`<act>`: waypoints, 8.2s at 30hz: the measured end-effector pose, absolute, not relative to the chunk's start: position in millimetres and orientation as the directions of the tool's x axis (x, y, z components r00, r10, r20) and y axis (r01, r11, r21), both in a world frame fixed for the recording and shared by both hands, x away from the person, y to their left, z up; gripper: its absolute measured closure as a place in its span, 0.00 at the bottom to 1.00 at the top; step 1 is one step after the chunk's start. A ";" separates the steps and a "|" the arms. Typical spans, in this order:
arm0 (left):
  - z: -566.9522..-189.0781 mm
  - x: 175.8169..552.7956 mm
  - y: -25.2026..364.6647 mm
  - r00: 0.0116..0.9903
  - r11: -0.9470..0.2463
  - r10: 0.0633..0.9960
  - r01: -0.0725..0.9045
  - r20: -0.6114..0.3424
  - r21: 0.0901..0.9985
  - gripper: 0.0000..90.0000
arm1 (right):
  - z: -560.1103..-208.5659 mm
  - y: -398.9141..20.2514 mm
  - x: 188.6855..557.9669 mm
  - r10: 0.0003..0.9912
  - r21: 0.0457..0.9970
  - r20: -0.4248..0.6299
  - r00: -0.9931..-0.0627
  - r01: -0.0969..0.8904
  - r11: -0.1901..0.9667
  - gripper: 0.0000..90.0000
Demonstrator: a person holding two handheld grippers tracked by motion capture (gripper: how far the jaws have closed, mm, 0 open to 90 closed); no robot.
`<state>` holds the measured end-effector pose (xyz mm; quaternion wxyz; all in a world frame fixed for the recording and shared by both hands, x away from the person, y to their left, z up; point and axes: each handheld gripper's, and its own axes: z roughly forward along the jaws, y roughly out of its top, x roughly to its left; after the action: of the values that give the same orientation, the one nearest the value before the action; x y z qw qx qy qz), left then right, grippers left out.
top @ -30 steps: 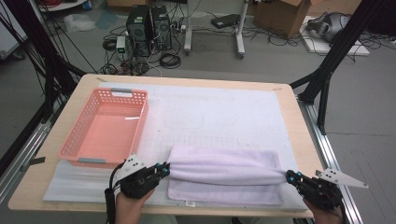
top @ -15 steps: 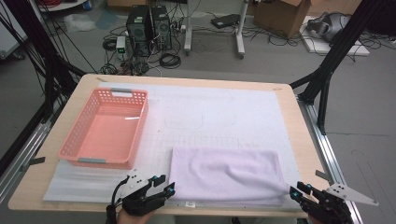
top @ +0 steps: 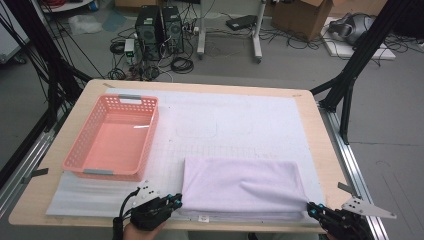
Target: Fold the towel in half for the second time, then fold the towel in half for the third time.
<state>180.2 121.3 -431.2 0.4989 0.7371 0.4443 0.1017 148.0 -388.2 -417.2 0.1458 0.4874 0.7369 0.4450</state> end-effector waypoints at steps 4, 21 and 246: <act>-434.2 176.1 131.0 0.590 -0.099 0.741 0.570 -0.321 0.816 0.97 | -419.0 -384.3 139.5 0.840 0.774 0.231 -0.490 0.616 0.146 0.92; -432.7 187.8 124.3 0.617 -0.073 0.749 0.439 -0.242 0.895 0.61 | -430.6 -358.9 173.0 0.853 0.802 0.097 -0.513 0.547 0.238 0.85; -453.4 265.2 96.2 0.564 -0.165 0.784 0.592 -0.258 0.789 0.92 | -424.2 -150.7 403.9 0.603 0.735 0.120 -0.789 0.479 0.480 0.39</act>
<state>265.2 96.2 -453.4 0.4587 0.7560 0.4550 0.1051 403.9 -150.7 -424.2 0.0775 0.3156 0.8569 0.4002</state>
